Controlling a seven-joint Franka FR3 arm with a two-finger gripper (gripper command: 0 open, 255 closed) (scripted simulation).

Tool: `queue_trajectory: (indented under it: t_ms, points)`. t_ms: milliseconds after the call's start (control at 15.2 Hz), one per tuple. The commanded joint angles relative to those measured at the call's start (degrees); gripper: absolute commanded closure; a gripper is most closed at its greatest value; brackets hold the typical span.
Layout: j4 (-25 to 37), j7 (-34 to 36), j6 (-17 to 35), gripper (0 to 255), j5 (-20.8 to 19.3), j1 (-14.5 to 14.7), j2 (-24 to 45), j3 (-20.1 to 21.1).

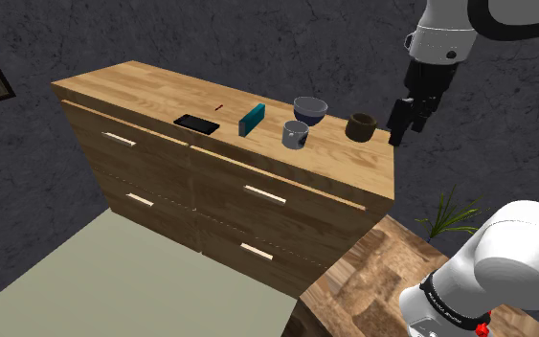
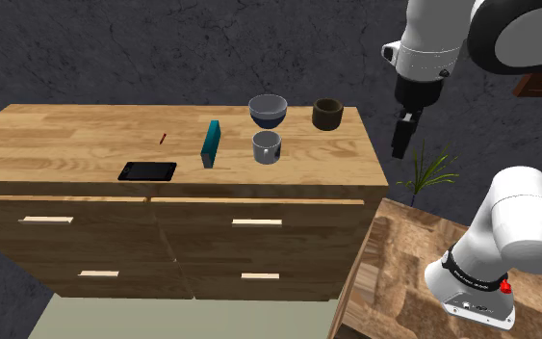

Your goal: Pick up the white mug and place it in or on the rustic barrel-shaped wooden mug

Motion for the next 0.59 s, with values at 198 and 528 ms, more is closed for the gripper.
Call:
queue_trajectory:
  t_ms: [198,528]
  points:
    - [0.22,-1.95,5.02,0,-1.09,-0.66,4.8,-1.96]
    - [2.2,-5.14,12.74,0,-2.2,-1.62,13.81,-4.97]
